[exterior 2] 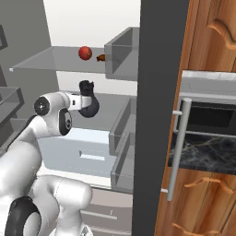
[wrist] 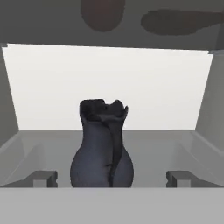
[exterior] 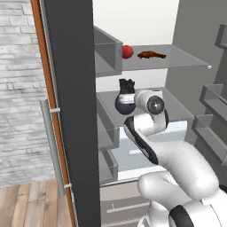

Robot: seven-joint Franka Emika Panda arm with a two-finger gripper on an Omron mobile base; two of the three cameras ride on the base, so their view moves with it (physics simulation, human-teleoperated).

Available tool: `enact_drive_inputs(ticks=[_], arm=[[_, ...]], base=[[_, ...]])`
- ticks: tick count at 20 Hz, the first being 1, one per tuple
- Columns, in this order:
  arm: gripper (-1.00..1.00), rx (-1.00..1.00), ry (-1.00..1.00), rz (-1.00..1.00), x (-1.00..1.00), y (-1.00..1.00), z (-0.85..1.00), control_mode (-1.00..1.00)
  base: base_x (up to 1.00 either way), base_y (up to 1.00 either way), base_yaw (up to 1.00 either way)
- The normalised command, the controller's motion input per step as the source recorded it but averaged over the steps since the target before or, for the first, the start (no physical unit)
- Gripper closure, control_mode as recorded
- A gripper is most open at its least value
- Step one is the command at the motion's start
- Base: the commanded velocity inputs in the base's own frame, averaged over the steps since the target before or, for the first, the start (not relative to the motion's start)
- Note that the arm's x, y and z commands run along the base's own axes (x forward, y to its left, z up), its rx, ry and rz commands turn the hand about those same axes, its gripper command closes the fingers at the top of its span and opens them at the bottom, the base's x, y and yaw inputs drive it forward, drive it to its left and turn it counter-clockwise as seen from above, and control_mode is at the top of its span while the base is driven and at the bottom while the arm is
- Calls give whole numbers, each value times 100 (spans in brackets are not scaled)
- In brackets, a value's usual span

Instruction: Move the onion and chicken drumstick from the second highest shelf to the top shelf to make space. Then, place the pitcher from the counter on the cleared second highest shelf.

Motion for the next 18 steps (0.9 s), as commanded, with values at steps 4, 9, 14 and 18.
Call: enact_drive_inputs(ticks=[4, 9, 14, 18], arm=[[-100, 0, 8, 16, -100, 0, 22, -100], [-100, 0, 9, 8, -100, 0, 29, -100], [-100, 0, 16, 1, -91, 16, 63, -100], [-100, 0, 22, -1, -49, 19, 62, -100]], base=[[0, 0, 0], [0, 0, 0], [0, 0, 0], [0, 0, 0]])
